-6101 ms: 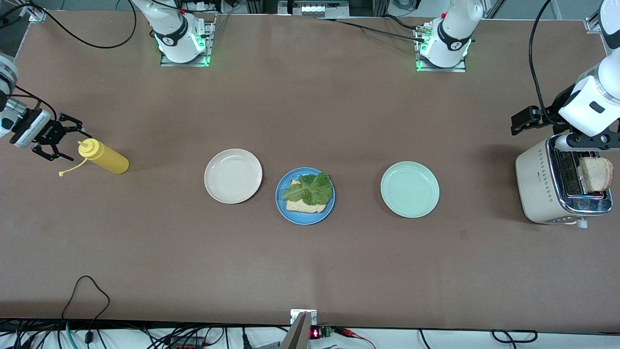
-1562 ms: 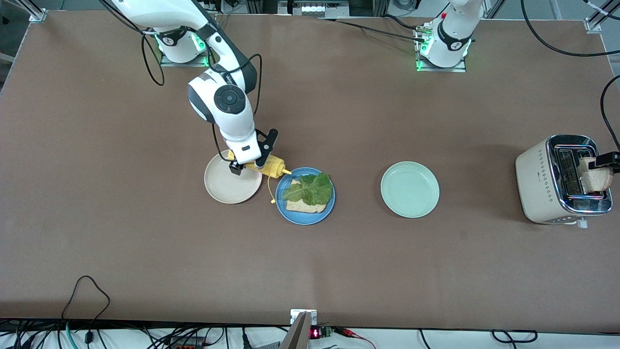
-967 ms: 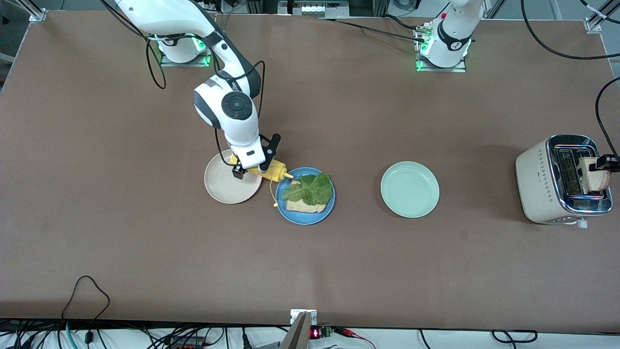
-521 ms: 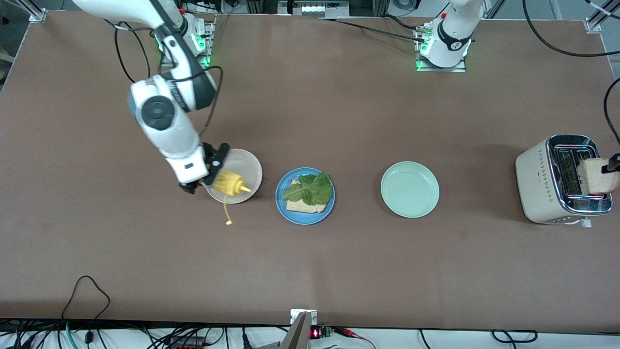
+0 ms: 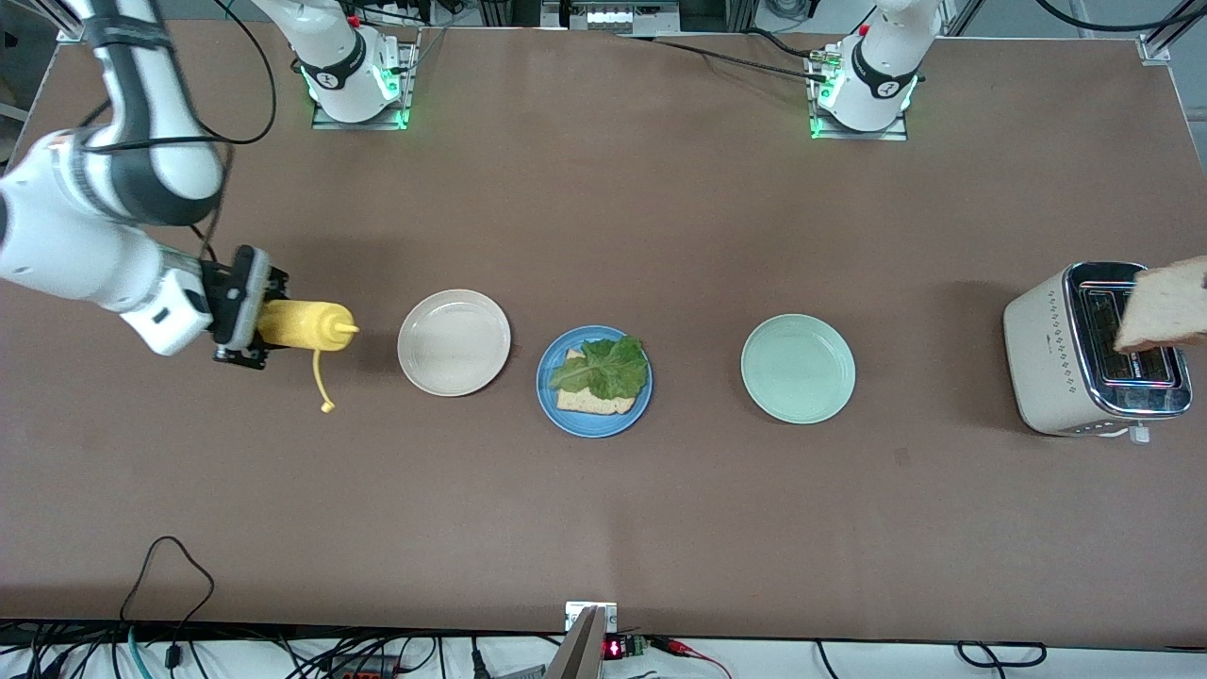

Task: Make sandwich in blue plate with both arms
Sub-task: 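Carry the bottle back while the left gripper lifts the second toast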

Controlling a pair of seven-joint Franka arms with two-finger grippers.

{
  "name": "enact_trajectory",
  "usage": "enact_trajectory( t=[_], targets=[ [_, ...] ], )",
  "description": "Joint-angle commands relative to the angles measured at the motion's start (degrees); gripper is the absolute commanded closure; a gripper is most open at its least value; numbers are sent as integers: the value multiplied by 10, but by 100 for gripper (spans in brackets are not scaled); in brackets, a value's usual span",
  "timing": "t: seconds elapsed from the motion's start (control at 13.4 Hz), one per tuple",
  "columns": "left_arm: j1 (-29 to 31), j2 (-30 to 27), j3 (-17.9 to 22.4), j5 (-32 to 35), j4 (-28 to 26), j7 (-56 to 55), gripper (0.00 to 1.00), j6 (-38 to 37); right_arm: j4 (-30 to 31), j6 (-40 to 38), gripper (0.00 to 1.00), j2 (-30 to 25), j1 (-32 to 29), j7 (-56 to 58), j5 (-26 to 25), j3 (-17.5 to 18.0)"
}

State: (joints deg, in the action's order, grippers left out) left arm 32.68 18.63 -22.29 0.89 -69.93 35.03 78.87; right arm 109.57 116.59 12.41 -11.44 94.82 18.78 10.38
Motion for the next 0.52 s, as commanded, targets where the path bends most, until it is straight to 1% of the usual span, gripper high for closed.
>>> enact_trajectory(
  t=[0.0, 0.15, 0.3, 0.37, 0.45],
  targets=[
    [4, 7, -94, -26, -36, -96, 99, 18, 12, -48, 99, -5, -87, 156, 81, 10],
    [3, 17, -171, -35, -93, -175, 99, 87, 12, -84, 99, 15, -145, 255, 120, 10],
    [-9, 29, -228, -42, -155, -259, 99, 179, 11, -122, 99, 54, -205, 354, 166, 9],
    [-33, 40, -240, -43, -174, -302, 99, 226, 9, -140, 99, 80, -231, 400, 192, 9],
    [-66, 60, -240, -45, -176, -349, 99, 254, 7, -156, 99, 108, -253, 440, 212, 9]
  ],
)
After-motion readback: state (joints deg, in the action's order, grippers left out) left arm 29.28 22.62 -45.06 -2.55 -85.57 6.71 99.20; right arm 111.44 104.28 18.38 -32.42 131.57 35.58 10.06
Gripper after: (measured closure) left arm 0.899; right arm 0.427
